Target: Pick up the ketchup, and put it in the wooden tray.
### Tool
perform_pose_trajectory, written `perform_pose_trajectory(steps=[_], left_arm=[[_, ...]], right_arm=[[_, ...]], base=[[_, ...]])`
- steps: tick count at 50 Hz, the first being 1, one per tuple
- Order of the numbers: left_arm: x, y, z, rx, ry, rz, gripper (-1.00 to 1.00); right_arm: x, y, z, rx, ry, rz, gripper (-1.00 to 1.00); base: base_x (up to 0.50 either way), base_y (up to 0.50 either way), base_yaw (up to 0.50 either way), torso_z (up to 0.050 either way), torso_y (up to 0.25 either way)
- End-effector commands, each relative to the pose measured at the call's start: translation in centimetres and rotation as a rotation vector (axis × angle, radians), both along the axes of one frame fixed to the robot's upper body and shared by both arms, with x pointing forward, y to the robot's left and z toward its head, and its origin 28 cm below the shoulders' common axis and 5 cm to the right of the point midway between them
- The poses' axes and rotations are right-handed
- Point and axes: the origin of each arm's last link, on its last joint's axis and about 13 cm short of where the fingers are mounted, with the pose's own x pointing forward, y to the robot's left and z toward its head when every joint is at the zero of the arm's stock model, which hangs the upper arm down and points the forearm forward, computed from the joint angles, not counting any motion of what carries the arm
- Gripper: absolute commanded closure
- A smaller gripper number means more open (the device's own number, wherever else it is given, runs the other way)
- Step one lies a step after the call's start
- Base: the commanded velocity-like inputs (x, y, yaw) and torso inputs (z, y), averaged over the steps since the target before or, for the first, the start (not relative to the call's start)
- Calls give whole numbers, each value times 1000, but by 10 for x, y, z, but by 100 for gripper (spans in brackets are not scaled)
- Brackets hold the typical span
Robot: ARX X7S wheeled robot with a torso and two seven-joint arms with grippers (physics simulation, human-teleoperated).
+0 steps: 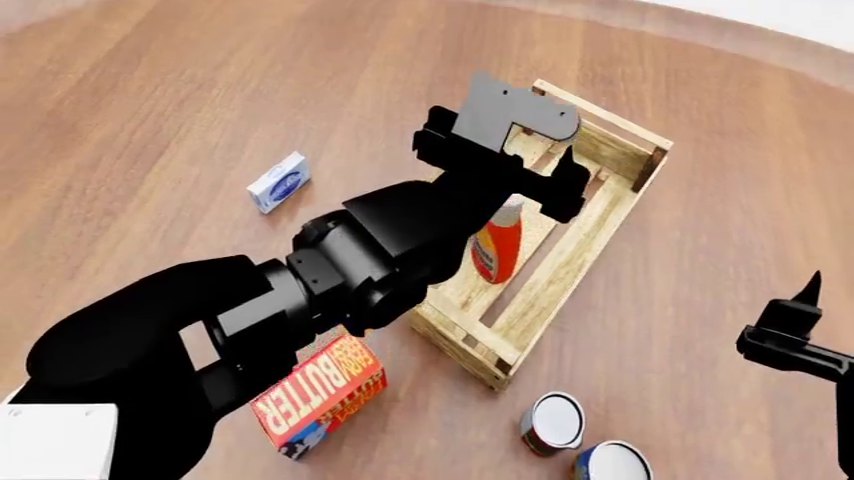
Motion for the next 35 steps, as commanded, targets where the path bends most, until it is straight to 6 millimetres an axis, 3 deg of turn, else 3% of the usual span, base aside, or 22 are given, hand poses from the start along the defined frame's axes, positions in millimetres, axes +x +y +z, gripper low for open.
perform_pose_trajectory(steps=[1,17,28,30,35], left_arm=[[1,0,7,-4,-17,5,-100],[5,2,20,-26,-38,15,-100],[11,5,39,-92,-142,30,-100],[13,8,39,-108,-161,32,-100],[-8,44,30,-152,-170,50,-100]], right_arm=[[0,0,0,-1,-10,1,-100],[1,0,0,-8,-28,21,-100],[1,-1,0,-26,-51,75,-100],[1,-1,0,-32,-55,90,-100],[1,-1,0,-50,-59,132,-100]], base=[[0,0,0,-2,215],[0,0,0,-2,214],[0,0,0,-3,213],[0,0,0,-3,205],[0,0,0,-2,196]])
